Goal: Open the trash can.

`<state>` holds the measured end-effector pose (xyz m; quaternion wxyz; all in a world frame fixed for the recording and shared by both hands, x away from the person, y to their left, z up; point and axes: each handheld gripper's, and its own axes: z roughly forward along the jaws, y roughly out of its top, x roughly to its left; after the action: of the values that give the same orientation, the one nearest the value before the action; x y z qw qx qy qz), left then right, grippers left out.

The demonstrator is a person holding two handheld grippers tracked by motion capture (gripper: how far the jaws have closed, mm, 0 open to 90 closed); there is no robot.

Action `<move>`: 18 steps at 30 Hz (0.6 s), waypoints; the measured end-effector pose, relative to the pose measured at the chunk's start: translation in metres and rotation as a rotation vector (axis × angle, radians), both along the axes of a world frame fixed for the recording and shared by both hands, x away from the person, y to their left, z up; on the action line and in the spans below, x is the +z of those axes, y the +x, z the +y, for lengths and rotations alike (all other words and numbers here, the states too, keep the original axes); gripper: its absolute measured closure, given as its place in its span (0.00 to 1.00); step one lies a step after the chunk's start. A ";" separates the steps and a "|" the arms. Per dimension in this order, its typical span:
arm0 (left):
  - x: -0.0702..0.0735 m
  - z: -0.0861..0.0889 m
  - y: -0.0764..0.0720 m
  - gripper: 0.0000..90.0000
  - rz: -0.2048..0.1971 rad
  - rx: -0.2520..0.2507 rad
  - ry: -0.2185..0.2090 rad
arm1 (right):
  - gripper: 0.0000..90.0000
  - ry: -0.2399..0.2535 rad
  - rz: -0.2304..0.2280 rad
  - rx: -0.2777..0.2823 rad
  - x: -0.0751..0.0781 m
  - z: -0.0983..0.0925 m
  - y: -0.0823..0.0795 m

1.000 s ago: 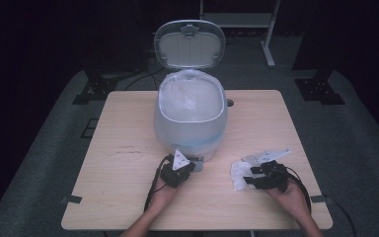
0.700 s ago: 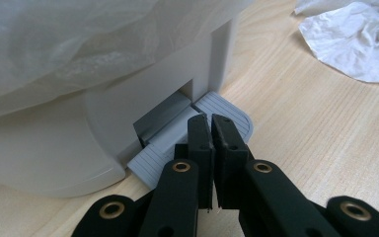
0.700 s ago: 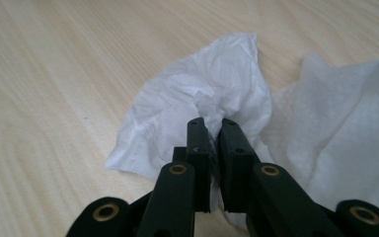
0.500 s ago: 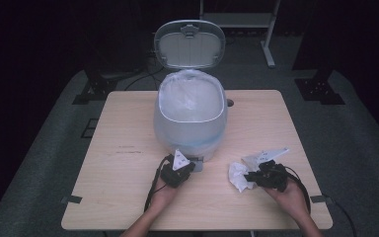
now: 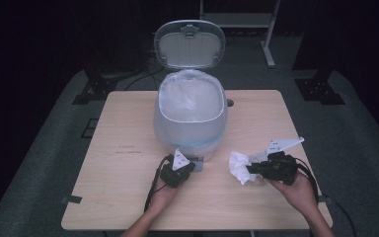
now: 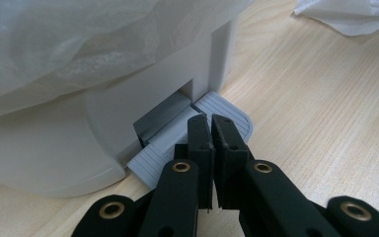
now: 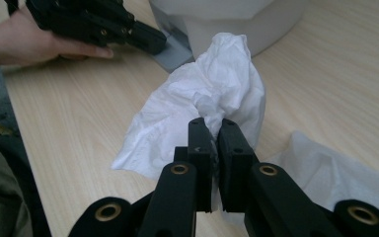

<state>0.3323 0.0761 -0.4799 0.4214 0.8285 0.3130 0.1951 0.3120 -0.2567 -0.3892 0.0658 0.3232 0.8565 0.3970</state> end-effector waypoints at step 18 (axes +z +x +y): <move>0.000 0.000 0.000 0.97 0.001 0.001 -0.010 | 0.95 0.046 -0.053 0.003 0.063 -0.008 0.003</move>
<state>0.3327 0.0761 -0.4803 0.4253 0.8264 0.3145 0.1933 0.3153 -0.2652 -0.3262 0.0802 0.3126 0.8456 0.4253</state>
